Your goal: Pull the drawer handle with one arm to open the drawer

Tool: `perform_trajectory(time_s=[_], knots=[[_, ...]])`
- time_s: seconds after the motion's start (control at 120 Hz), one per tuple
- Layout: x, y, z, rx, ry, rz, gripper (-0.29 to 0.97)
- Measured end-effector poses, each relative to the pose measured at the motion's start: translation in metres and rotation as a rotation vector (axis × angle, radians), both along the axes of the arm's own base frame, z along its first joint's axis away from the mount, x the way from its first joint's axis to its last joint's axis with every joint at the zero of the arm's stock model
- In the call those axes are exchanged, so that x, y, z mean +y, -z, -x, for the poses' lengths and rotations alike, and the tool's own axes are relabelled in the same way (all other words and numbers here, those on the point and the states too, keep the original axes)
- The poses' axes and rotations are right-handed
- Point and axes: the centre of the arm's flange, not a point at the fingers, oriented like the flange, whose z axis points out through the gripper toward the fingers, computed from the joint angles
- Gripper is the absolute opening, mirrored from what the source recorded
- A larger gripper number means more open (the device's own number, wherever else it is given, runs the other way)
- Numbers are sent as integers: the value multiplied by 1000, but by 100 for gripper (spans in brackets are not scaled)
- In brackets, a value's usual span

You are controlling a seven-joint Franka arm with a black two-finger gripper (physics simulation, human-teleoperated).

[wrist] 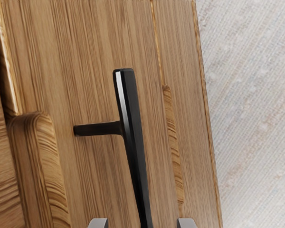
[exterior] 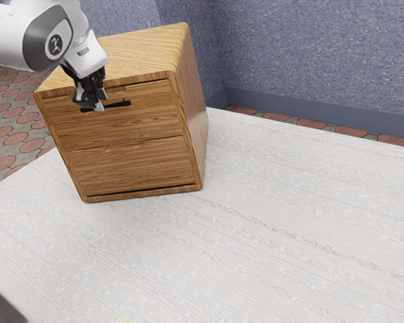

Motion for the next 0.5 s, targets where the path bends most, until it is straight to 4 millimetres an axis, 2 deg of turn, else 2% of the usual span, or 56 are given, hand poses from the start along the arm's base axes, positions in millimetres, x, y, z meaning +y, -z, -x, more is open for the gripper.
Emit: perform_trajectory(time_s=[0.208, 0.383, 0.5], knots=[[-5, 25, -2, 31, 10, 36, 13], [-15, 18, 4, 18, 23, 52, 10], [-22, 24, 13, 34, 29, 66, 12]])
